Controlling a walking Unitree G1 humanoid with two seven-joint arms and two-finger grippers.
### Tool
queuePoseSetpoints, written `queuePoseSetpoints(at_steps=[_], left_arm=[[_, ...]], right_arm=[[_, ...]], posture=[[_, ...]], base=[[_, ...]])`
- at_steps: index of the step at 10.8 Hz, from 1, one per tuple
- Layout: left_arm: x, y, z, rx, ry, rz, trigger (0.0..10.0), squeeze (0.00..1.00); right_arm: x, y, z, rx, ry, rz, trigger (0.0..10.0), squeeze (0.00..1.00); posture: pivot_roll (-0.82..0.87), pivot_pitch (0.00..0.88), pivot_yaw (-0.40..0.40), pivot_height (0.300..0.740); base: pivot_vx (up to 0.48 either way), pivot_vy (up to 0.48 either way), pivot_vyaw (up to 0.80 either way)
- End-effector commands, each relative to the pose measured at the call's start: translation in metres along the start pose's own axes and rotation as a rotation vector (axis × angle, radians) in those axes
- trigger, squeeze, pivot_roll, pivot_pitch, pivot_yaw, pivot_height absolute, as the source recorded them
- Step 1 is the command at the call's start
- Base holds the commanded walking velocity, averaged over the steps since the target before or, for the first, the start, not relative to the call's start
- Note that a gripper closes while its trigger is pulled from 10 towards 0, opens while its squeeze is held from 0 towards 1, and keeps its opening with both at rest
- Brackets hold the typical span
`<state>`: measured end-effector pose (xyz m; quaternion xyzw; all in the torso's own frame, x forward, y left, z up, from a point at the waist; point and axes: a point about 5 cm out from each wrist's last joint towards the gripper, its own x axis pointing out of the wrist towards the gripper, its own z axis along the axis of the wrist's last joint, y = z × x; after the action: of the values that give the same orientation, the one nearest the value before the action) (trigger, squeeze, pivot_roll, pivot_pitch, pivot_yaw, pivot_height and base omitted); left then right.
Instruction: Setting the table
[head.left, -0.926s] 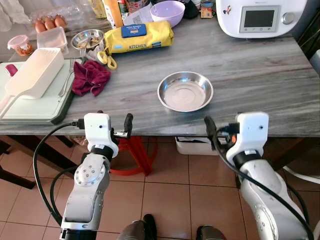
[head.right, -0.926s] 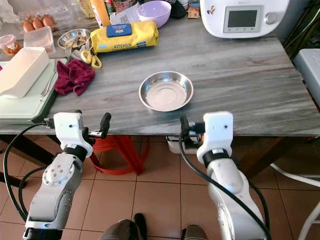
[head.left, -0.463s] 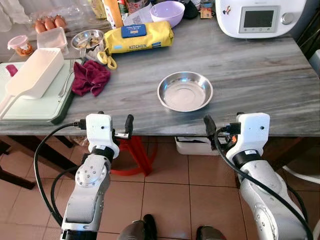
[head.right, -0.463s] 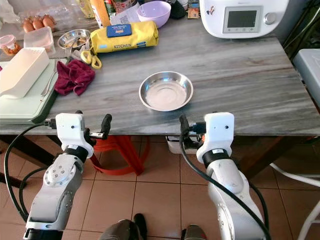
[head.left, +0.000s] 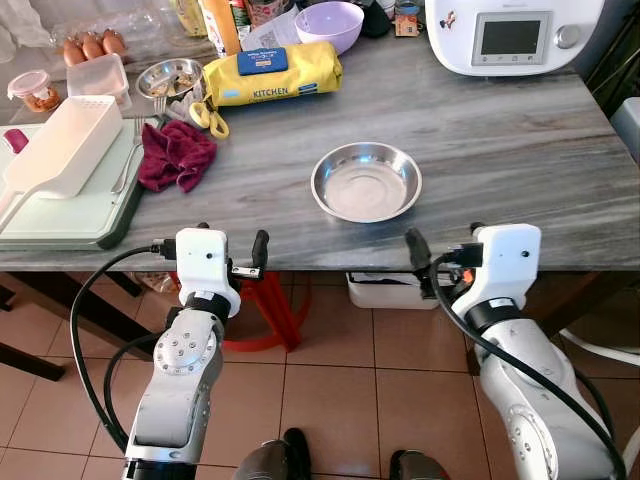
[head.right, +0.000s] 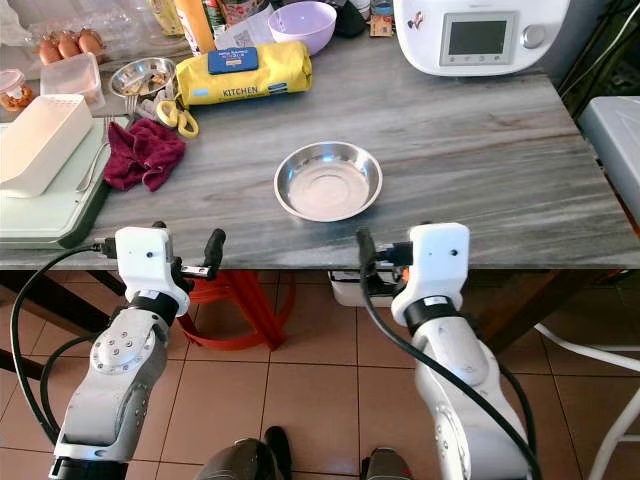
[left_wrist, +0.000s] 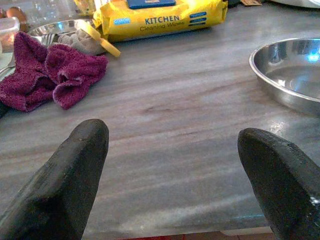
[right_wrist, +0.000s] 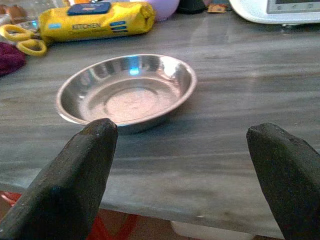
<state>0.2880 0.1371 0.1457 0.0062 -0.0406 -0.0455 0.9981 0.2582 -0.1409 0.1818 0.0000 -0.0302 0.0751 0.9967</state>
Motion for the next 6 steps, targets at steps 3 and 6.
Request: queuePoseSetpoints(at_steps=[3, 6], left_arm=[[-0.003, 0.0041, -0.0054, 0.017, 0.026, 0.01, 10.0, 0.0], [-0.003, 0.0034, -0.0055, 0.022, 0.027, 0.007, 10.0, 0.0]], right_arm=[[-0.0029, 0.0095, 0.0089, -0.066, -0.049, 0.071, 10.0, 0.0], [-0.0027, 0.0035, 0.0061, 0.023, -0.032, 0.018, 10.0, 0.0]], posture=[[-0.15, 0.211, 0.094, 0.74], [-0.15, 0.214, 0.095, 0.74]], base=[[0.0, 0.0, 0.27], [0.0, 0.0, 0.27]])
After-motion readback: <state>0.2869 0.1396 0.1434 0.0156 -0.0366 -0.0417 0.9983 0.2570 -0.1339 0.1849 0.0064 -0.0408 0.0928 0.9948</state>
